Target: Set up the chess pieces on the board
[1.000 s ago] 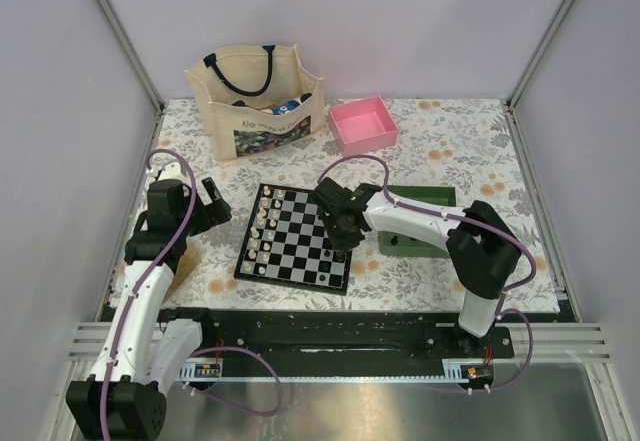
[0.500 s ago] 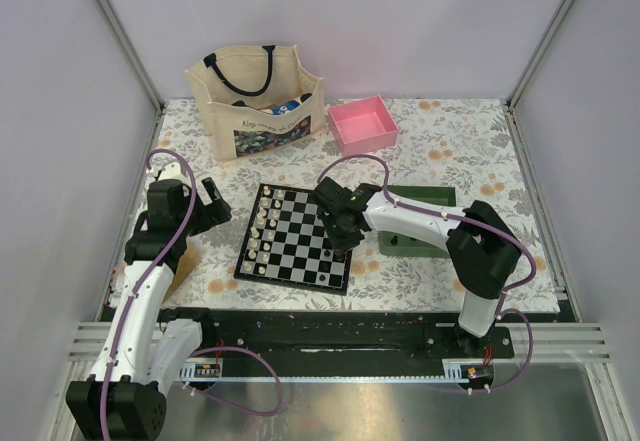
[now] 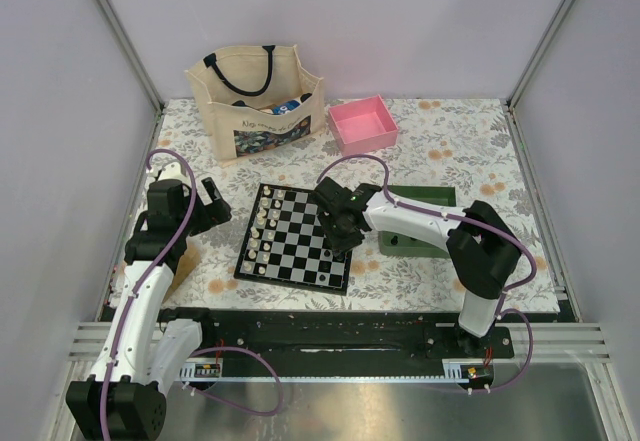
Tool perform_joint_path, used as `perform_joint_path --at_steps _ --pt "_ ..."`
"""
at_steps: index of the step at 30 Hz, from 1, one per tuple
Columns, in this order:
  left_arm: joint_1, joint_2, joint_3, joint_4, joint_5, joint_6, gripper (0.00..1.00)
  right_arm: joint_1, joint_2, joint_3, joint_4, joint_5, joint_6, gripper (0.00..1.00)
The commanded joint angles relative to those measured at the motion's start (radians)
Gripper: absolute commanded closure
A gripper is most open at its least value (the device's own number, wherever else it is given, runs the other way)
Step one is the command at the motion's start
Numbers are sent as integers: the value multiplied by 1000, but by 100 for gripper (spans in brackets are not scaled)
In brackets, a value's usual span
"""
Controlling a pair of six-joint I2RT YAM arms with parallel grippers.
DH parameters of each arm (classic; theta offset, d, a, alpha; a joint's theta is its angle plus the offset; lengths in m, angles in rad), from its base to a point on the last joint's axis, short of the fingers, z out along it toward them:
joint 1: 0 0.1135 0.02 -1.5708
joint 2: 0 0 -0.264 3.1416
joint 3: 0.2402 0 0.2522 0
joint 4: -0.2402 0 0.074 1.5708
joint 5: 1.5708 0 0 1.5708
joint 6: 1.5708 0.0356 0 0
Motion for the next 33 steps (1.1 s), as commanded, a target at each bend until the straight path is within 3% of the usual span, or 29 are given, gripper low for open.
perform_joint_path --at_steps 1,6,13,27,33 --pt "-1 -24 19 44 36 -6 1 9 -62 33 -1 -1 -22 61" --pt "-1 -58 62 23 56 -15 1 9 -111 21 4 -16 -30 53" --pt "-1 -98 244 -37 90 -76 1 9 -187 15 -1 -15 -41 44" --pt "-1 -12 703 -282 82 -389 1 6 -309 36 -88 91 -9 41" --pt "-1 -45 784 -305 111 -458 1 8 -371 24 -101 119 51 38"
